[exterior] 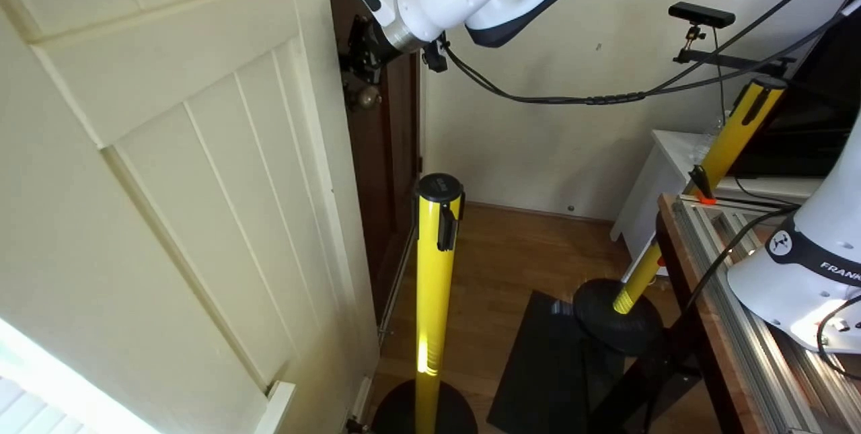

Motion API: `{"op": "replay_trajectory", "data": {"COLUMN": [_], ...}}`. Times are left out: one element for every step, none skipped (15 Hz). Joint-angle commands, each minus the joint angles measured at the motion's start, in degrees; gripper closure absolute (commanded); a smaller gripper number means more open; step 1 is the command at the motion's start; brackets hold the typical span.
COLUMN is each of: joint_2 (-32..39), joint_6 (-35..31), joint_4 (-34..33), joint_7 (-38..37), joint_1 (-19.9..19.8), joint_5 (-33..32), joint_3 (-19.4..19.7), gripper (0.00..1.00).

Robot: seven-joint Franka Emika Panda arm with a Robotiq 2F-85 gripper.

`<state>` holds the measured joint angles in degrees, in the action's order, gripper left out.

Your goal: Turn the lock on the door.

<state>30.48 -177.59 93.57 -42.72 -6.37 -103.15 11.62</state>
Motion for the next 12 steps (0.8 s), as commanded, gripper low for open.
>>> {"op": "replay_trajectory", "data": {"joint_2": [2.76, 2.96, 2.94, 2.82, 2.55, 2.40, 2.09, 1.85, 1.54, 1.37, 1.08, 0.70], "joint_6": [0.54, 0.72, 1.03, 1.30, 1.54, 1.84, 2.03, 2.32, 2.48, 2.77, 2.74, 2.85], "joint_4": [-5.15, -5.93, -5.88, -6.03, -5.71, -5.61, -5.37, -5.43, -5.31, -5.32, -5.24, -5.04], "joint_7": [-5.88, -7.63, -8.53, -10.15, -11.05, -12.21, -13.14, -14.56, -15.80, -16.98, -18.21, -19.51], "joint_1": [-0.73, -0.92, -1.02, -1.16, -1.21, -1.26, -1.33, -1.47, -1.63, -1.72, -1.95, -2.11], "joint_5": [-5.72, -7.15, -7.88, -9.14, -9.73, -10.47, -10.83, -11.76, -12.10, -12.46, -12.52, -12.77], "joint_3": [-0.96, -1.18, -1.26, -1.46, -1.50, -1.56, -1.51, -1.62, -1.61, -1.59, -1.53, -1.46], "gripper": [1.00, 1.00, 1.00, 1.00, 1.00, 1.00, 1.00, 1.00, 1.00, 1.00, 1.00, 1.00]}}
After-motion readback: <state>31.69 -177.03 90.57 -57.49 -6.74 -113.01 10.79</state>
